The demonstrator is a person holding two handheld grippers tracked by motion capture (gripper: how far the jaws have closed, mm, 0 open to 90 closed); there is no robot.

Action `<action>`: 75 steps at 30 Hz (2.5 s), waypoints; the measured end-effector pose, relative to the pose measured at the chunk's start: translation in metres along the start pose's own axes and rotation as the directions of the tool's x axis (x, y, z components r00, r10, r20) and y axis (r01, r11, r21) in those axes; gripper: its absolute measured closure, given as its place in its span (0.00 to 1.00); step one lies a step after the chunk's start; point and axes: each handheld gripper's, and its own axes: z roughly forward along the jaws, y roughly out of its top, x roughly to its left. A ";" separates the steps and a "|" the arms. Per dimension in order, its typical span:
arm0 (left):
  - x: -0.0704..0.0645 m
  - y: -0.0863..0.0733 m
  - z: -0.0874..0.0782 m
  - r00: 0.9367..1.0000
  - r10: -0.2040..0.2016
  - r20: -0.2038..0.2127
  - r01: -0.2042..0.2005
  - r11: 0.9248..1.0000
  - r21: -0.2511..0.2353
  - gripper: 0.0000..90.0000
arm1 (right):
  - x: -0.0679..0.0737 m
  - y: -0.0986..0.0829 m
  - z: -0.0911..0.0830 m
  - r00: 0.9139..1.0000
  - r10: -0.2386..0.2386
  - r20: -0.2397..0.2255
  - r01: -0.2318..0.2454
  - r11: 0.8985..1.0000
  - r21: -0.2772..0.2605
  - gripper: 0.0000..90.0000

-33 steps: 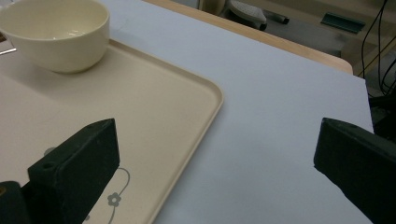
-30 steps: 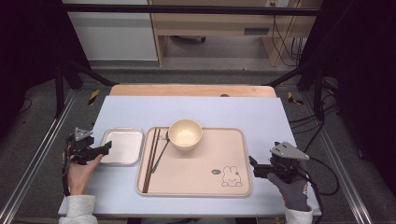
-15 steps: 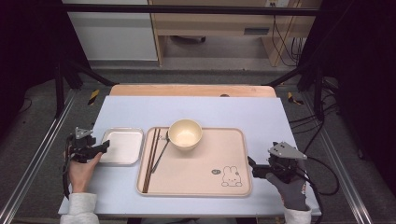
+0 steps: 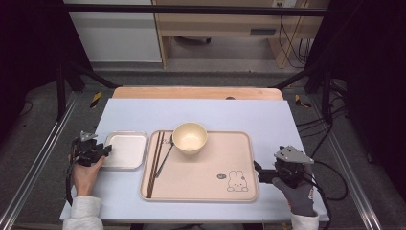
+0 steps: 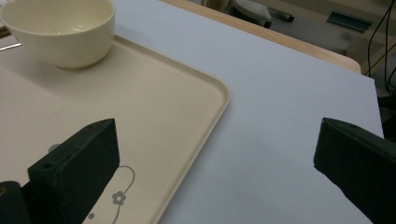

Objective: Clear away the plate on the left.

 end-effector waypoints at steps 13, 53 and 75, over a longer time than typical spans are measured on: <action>0.005 0.000 0.003 0.999 -0.047 0.006 0.047 0.999 0.003 0.85 | 0.001 0.000 0.000 1.000 0.002 -0.008 -0.002 1.000 0.001 0.01; -0.003 0.009 -0.040 0.990 -0.128 0.063 0.136 0.977 -0.164 0.99 | 0.001 -0.001 0.000 1.000 -0.002 -0.004 0.002 1.000 0.001 0.01; -0.034 0.030 -0.101 0.991 -0.025 0.130 0.071 0.929 -0.364 0.99 | 0.001 0.000 0.000 1.000 0.001 -0.004 -0.001 1.000 -0.001 0.01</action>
